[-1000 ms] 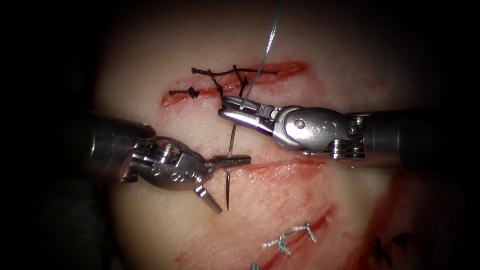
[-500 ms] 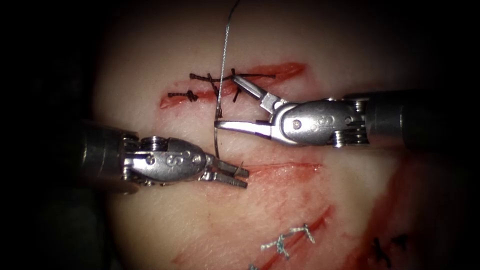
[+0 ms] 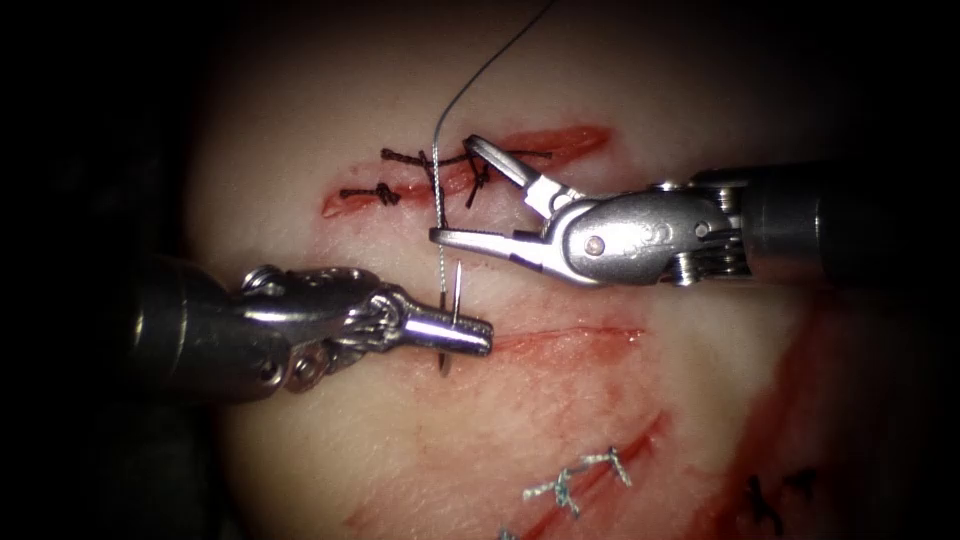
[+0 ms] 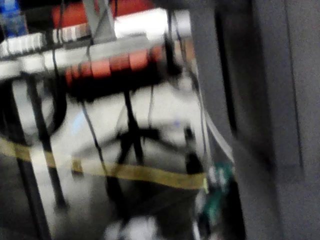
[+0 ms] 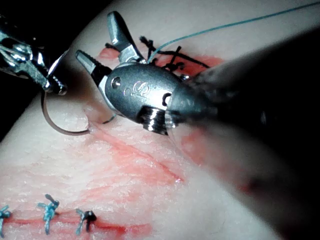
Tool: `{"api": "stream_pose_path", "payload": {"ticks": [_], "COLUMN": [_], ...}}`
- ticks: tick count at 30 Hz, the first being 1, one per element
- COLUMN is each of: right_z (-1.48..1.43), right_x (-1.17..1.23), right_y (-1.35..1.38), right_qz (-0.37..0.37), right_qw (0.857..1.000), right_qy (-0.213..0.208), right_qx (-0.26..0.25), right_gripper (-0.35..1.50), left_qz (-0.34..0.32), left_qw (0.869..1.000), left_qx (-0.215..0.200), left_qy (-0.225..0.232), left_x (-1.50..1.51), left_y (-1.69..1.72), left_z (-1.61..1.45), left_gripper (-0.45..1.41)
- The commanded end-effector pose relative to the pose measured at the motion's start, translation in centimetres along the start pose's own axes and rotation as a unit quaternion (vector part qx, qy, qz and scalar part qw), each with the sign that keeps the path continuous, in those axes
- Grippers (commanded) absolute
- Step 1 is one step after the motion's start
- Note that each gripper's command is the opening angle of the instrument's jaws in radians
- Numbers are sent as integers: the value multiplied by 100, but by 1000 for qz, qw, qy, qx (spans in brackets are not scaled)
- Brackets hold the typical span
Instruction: Wound Closure
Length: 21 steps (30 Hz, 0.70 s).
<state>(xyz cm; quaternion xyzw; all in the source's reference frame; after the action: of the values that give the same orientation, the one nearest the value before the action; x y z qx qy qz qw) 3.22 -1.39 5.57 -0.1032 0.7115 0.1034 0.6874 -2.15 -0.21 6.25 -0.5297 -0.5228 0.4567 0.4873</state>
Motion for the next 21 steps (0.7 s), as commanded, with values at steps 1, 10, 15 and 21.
{"api": "stream_pose_path", "payload": {"ticks": [1,10,15,21], "right_z": [5,27,52,57], "right_x": [-2,1,10,15], "right_y": [-6,-28,-44,-54], "right_qz": [28,23,-49,-101], "right_qw": [1000,976,963,888], "right_qy": [3,35,0,-20], "right_qx": [0,214,266,448], "right_gripper": [-35,-35,-35,-35], "left_qz": [-74,-251,-297,-271], "left_qw": [997,961,947,952], "left_qx": [-9,-33,-50,-74], "left_qy": [23,109,114,118], "left_x": [11,66,79,89], "left_y": [9,51,59,72], "left_z": [0,-36,-43,-42], "left_gripper": [-45,-45,-45,-45]}}
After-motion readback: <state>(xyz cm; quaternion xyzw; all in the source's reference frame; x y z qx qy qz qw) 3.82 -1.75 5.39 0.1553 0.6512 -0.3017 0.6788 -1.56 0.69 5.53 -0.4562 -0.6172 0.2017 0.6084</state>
